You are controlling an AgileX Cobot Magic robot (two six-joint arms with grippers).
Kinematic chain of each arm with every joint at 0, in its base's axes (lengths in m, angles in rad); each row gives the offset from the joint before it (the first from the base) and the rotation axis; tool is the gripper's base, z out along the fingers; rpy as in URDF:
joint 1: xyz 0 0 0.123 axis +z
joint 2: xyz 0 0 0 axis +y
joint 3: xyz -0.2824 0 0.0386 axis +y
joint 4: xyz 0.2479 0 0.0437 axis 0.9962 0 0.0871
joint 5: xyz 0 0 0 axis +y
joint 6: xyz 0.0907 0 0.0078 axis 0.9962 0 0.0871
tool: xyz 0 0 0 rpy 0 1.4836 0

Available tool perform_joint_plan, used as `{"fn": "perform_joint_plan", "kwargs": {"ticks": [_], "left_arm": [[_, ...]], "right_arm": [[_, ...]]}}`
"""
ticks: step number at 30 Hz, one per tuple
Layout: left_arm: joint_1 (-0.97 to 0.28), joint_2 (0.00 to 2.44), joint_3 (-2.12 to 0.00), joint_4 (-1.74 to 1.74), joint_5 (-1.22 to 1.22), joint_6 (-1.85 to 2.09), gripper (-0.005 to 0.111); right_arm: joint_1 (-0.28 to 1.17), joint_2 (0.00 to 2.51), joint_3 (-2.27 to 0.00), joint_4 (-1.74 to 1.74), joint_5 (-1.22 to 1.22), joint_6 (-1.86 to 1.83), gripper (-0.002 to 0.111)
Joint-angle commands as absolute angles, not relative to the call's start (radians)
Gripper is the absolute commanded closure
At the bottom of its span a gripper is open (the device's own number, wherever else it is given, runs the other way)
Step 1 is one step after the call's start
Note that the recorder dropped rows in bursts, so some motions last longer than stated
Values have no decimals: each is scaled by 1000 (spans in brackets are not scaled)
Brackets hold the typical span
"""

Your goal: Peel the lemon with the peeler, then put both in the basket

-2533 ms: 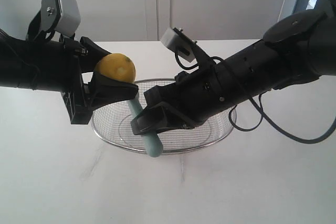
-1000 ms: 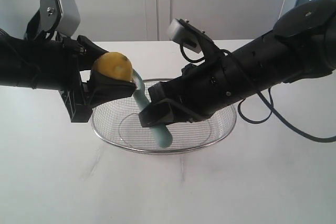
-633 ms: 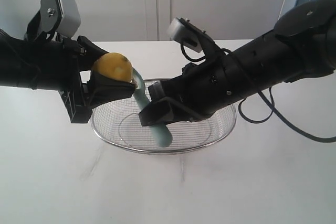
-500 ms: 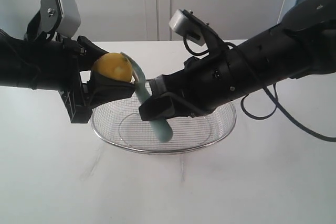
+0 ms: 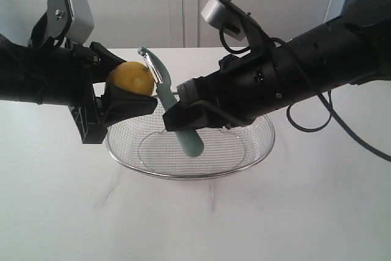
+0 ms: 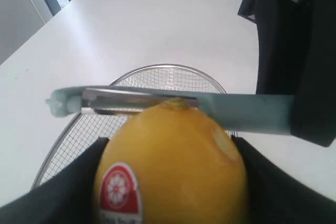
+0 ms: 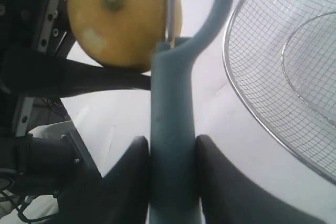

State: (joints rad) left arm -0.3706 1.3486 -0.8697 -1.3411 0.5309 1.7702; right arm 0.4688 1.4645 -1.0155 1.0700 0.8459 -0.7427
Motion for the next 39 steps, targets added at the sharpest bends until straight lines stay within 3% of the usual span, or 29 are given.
{"fn": "perform_joint_plan", "kwargs": {"ticks": [1, 13, 22, 39], "left_arm": [[-372, 1338, -868, -1367, 544, 1765, 107], [-372, 1338, -868, -1367, 544, 1765, 107], [-372, 1338, -868, -1367, 546, 1765, 107], [-372, 1338, -868, -1367, 561, 1765, 107]], "right_arm": [[468, 1437, -1026, 1072, 837, -743, 108], [468, 1308, -1026, 974, 788, -743, 108], [468, 1219, -1022, 636, 679, -532, 108], [475, 1486, -954, 713, 635, -510, 108]]}}
